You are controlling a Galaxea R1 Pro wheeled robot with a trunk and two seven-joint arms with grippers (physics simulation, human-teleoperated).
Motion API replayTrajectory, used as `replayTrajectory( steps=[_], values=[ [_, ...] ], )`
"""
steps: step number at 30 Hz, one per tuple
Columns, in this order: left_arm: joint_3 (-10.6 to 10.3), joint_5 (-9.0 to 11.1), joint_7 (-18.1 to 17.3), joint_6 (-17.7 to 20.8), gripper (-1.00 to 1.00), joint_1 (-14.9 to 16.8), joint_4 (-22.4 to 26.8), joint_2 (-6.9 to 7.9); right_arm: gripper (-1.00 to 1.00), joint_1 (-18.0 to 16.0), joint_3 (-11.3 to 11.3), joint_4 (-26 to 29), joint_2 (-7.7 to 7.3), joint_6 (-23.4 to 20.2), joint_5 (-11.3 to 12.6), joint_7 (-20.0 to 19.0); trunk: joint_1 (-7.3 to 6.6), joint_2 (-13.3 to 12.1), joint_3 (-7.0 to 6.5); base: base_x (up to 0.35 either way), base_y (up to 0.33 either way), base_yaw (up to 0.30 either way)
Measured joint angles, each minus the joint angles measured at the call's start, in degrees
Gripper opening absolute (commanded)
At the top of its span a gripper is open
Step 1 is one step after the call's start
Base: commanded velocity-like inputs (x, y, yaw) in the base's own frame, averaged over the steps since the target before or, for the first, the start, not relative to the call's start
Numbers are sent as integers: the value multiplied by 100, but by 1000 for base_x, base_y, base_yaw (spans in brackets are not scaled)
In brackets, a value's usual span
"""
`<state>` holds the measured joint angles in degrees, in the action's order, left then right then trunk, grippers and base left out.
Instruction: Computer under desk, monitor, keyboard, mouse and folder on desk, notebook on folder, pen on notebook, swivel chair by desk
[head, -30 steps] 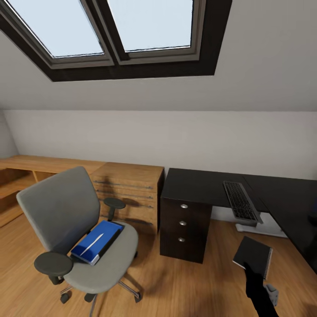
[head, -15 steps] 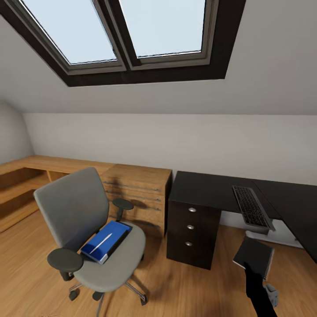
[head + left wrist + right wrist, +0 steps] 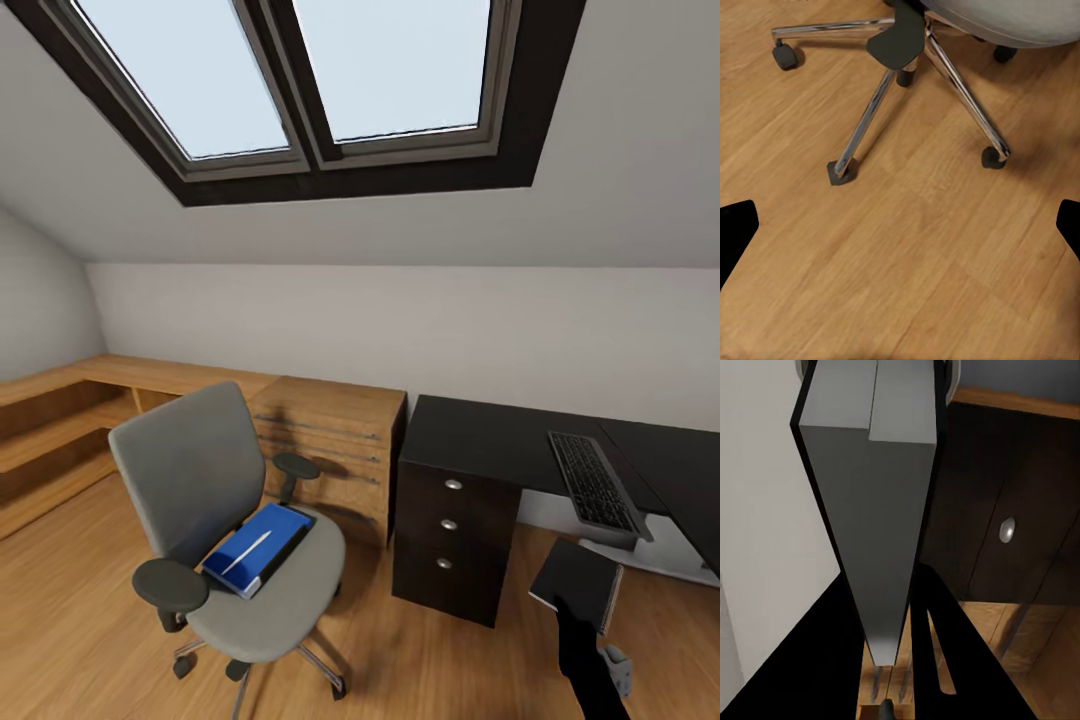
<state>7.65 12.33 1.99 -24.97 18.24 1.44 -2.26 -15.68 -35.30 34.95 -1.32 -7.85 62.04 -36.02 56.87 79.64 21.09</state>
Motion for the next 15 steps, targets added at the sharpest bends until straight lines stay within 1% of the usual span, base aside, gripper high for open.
replayTrajectory(
  steps=[8, 15],
  values=[
    [0, 0, 1, 0, 100, 0, 0, 0, -100, 0, -11, -7, 3, 14, 17, 9, 0, 0, -16, 0, 0, 25],
    [0, -1, 1, 0, 100, -1, 1, 0, -100, -1, -14, -9, 14, 33, 22, 14, 0, 0, -58, 0, 0, 109]
  ],
)
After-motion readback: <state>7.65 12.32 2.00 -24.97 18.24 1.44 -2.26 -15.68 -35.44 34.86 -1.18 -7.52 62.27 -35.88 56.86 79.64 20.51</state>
